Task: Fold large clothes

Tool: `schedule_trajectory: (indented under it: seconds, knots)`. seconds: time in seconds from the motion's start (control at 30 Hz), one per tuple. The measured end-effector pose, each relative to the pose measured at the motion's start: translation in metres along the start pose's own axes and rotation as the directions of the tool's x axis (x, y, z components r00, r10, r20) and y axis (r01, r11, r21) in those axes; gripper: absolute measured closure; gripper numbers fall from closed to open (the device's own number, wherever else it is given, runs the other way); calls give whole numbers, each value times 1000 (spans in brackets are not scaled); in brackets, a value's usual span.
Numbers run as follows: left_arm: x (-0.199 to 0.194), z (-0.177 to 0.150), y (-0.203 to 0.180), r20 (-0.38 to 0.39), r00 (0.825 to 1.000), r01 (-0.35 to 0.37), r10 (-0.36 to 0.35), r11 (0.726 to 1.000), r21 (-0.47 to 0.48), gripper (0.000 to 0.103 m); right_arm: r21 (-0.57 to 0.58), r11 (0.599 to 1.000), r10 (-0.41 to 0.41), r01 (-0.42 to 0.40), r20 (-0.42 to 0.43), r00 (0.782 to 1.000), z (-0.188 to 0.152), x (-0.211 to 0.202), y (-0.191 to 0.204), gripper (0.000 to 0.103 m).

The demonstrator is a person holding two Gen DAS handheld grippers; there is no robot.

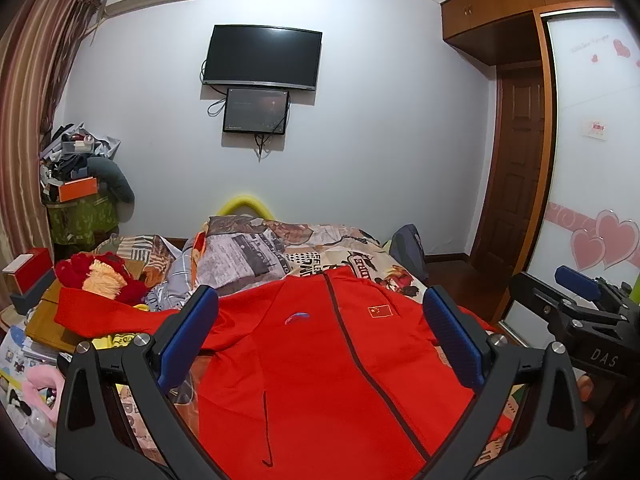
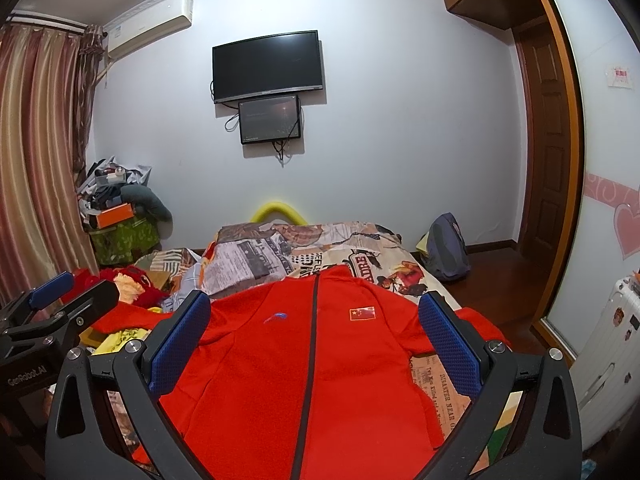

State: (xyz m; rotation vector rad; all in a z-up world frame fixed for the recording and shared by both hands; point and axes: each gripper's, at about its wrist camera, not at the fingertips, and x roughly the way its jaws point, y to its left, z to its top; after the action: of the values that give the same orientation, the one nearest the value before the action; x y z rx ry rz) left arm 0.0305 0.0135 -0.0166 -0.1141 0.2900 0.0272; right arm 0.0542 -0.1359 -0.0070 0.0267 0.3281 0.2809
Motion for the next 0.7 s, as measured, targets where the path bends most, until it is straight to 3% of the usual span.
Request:
schedule_trajectory:
  seconds: [0.33, 0.5, 0.63, 0.7]
  knots:
    - [26, 10, 28, 11, 998, -54, 54, 998, -12, 0, -6, 1000, -13, 13, -13, 1000, 6, 29, 1, 0]
    - [59, 15, 55, 14, 991, -131, 131, 991, 30, 0, -15, 1000, -24, 23, -36, 999, 8, 56, 1, 0]
    - [97, 10, 84, -7, 976, -219, 220, 973, 74, 0, -19, 999, -32, 31, -66, 997, 9, 88, 0, 0]
    - [115, 7, 102, -27, 974, -222, 225, 972, 75, 0, -22, 999, -44, 43, -83, 996, 10, 103, 0, 0]
